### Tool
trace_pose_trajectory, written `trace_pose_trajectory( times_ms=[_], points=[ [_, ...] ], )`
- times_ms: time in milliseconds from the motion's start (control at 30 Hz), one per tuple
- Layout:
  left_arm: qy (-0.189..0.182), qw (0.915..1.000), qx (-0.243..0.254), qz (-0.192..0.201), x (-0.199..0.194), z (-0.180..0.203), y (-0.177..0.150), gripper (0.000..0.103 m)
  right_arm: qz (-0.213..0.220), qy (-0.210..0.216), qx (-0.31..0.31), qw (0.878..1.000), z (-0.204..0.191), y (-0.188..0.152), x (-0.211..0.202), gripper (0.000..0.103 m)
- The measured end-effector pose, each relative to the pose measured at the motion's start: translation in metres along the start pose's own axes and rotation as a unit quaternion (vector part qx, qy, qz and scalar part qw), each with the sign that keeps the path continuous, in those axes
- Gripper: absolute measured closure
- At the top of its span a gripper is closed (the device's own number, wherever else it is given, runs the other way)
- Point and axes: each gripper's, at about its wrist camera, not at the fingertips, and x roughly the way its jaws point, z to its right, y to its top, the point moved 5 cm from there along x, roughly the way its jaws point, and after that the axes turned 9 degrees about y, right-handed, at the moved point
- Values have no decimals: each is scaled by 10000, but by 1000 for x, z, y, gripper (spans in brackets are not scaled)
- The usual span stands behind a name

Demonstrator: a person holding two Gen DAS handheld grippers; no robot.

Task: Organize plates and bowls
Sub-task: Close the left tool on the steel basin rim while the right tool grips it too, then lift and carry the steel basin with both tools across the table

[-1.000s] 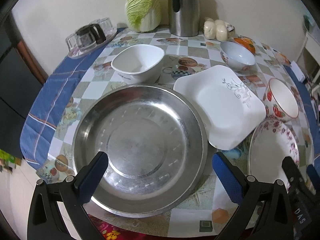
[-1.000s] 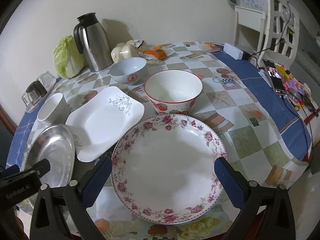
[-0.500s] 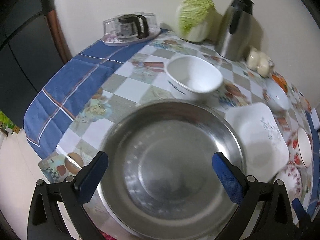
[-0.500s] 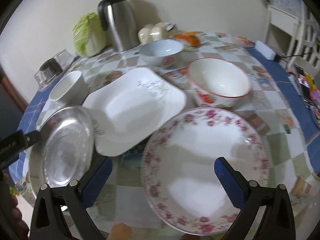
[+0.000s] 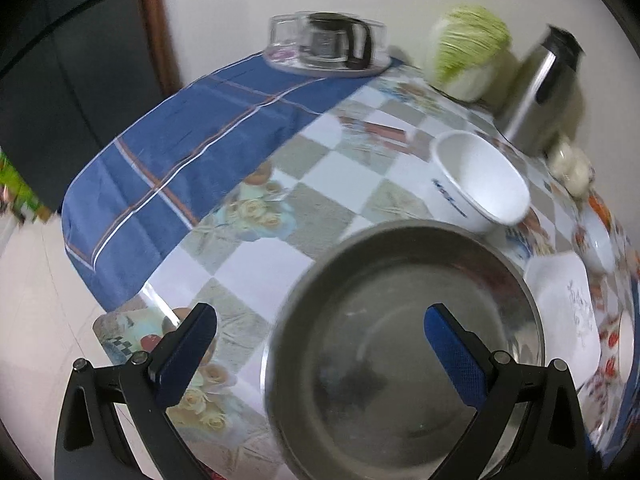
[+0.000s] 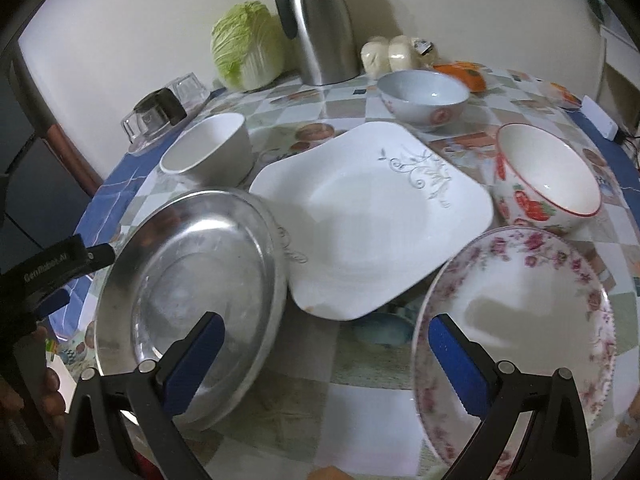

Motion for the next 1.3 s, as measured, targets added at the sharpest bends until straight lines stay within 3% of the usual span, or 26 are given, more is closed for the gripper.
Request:
trace_pose_trajectory(
  times_ms=[200,333,400,467,600,667,700,1300],
  points=[
    [115,9995,111,-279,19,-4,-2,1,-198,183,24,9996,-11,-4,12,20],
    [137,9991,167,-371,29,-4,-2,11,-302,246,-16,9992,-14,-7,17,35],
    [158,9988,218,-418,33,-3,-2,15,-396,282,-1,9988,-14,-8,22,52],
    [92,9983,269,-514,38,0,-4,30,-470,303,-5,9984,-14,-8,26,65],
    [92,9973,401,-612,45,6,-4,51,-505,334,-60,9981,-15,-6,30,76],
    [204,9966,464,-654,49,6,-4,62,-514,325,-126,9981,-17,-4,33,79],
    [258,9962,490,-675,52,6,-4,63,-535,311,-170,9979,-18,-4,35,81],
    [101,9972,495,-556,56,10,7,63,-789,369,-441,9952,-33,-4,52,81]
  ],
)
